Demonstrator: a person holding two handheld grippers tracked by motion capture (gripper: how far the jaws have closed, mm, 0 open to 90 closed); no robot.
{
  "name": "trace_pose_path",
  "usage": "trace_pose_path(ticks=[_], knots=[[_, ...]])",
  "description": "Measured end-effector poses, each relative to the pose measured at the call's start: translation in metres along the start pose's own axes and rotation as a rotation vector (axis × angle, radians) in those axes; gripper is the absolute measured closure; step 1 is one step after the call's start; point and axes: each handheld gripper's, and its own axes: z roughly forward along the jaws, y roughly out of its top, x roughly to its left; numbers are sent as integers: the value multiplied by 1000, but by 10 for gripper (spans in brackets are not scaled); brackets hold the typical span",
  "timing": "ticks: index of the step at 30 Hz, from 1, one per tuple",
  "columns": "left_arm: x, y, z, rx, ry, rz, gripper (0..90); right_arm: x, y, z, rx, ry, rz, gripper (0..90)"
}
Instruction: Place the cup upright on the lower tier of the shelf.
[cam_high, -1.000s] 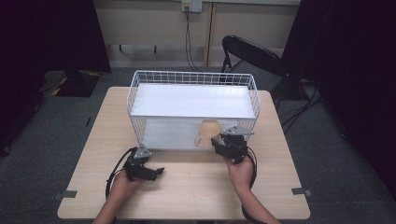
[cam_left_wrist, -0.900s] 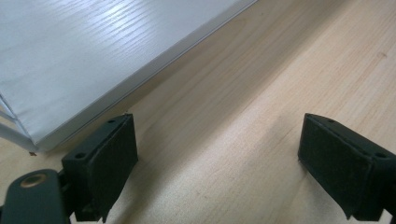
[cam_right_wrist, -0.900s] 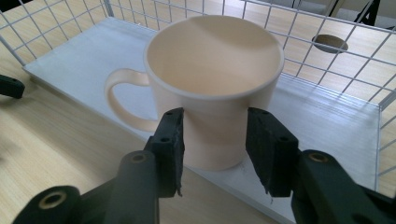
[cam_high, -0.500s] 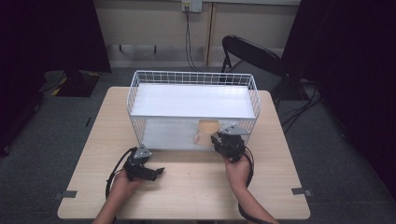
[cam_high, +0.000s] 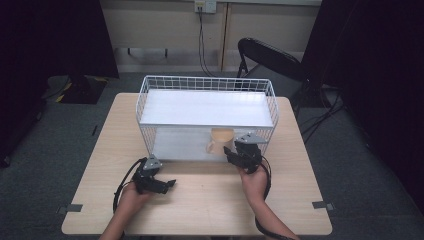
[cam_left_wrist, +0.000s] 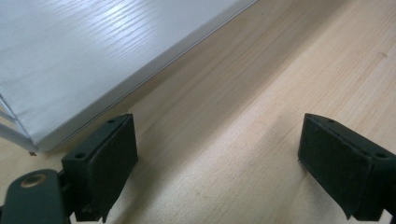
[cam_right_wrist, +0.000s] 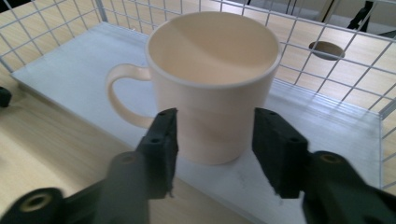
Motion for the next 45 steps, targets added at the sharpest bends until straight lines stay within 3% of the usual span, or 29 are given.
trace_pose_path(ticks=[15, 30, 45], knots=[[0, 0, 0, 0, 0, 0, 113, -1, -4, -8, -2, 47, 4, 171], [0, 0, 0, 0, 0, 0, 113, -10, -16, -21, 7, 106, -10, 156], [0, 0, 0, 0, 0, 0, 113, -23, -29, -37, 17, 121, -18, 158]])
